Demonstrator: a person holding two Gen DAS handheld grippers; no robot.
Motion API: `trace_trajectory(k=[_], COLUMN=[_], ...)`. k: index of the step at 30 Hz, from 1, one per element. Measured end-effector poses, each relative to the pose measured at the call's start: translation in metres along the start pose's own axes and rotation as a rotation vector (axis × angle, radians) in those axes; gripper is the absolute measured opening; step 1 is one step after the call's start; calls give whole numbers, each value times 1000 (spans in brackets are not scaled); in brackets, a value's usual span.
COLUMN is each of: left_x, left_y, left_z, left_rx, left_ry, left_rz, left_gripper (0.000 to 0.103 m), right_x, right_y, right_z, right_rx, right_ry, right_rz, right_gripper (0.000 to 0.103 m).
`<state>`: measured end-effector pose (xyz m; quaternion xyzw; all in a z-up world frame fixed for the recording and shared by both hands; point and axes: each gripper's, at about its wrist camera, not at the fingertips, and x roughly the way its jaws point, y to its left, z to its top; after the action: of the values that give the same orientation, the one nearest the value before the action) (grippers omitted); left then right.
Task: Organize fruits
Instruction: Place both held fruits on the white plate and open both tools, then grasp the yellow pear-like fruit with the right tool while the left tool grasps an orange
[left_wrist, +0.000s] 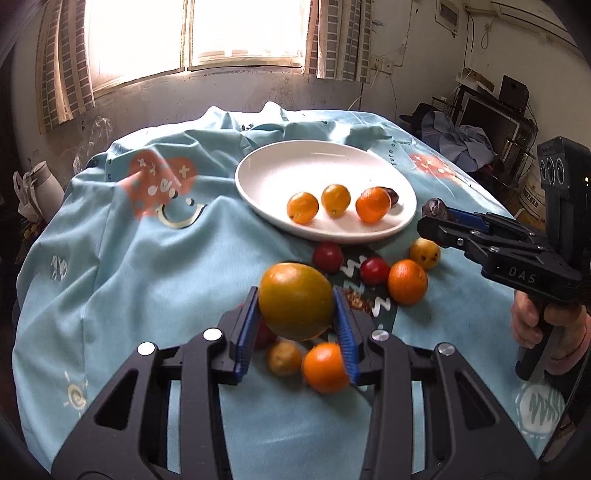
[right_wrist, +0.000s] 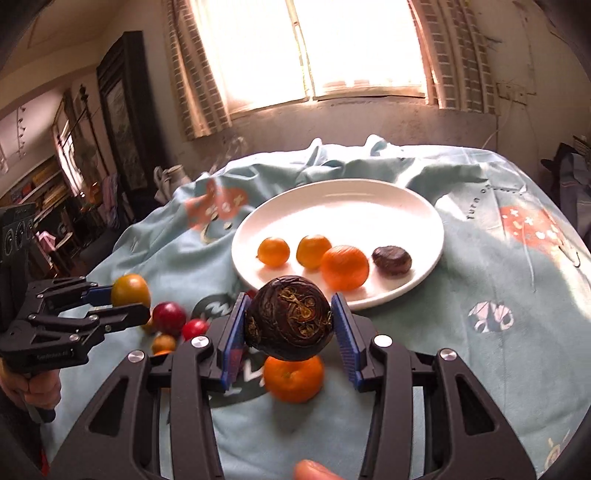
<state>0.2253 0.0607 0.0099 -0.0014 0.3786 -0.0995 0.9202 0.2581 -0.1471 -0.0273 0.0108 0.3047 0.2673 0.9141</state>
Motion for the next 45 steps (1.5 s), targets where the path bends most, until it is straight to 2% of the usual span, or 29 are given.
trace_trajectory(k=[3,7,12,13,14,15,16,17,20,22,23,24,26,28,31,34,35,37,40,42,45], left_x=[27,71,117,123,127,126,120,111,83,63,51,39,18,2,-12,-14,-16,-18,-21,-21,-19], left_y=[-7,-7,-3,-3,-3,-3,-4,-5,-11,-16,-18,-19,-20,-19,-17,-11,-9,-7,-8,-8,-11], left_z=[38,80,104,105,105,106,104,102,91,79,71,63,44,22,-10,-29,-33,-38,-40,-42,-43], left_rx=[14,-4,-20,-22,-27,-31,-33,-35,-20,-9,-3,-1,-7,-16,-30,-74,-82,-83,-63,-65,-53], left_ry=[-7,19,89,107,123,121,95,60,24,4,-15,-35,-66,-95,-122,-86,-89,-98,-117,-112,-101], left_rz=[12,25,48,62,74,81,92,103,116,133,141,151,161,149,152,151,147,168,213,206,198], left_gripper=[39,39,40,40,49,60,76,81,91,97,99,99,101,101,101,101,101,101,101,101,101], right_x=[18,43,63,64,64,61,58,53,40,32,29,25,13,-2,-11,-22,-23,-19,-14,-15,-7], right_y=[-24,-52,-66,-65,-65,-65,-63,-61,-54,-51,-49,-47,-44,-39,-31,-28,-25,-16,-6,-16,-36], right_z=[18,32,40,41,42,42,42,43,43,39,36,32,22,11,-7,-24,-26,-25,-24,-24,-24], right_rx=[61,131,125,120,119,122,119,110,88,95,103,111,126,130,99,121,120,61,-64,-31,62], right_ry=[-34,-28,-14,-11,-10,-12,-17,-22,-34,-9,15,35,36,12,29,-28,-22,48,114,90,130], right_rz=[-56,-74,-59,-51,-43,-39,-35,-34,-36,-14,0,22,58,58,73,122,146,179,90,28,9], right_gripper=[46,45,46,54,69,70,70,70,70,70,74,78,102,102,102,102,102,102,102,102,79])
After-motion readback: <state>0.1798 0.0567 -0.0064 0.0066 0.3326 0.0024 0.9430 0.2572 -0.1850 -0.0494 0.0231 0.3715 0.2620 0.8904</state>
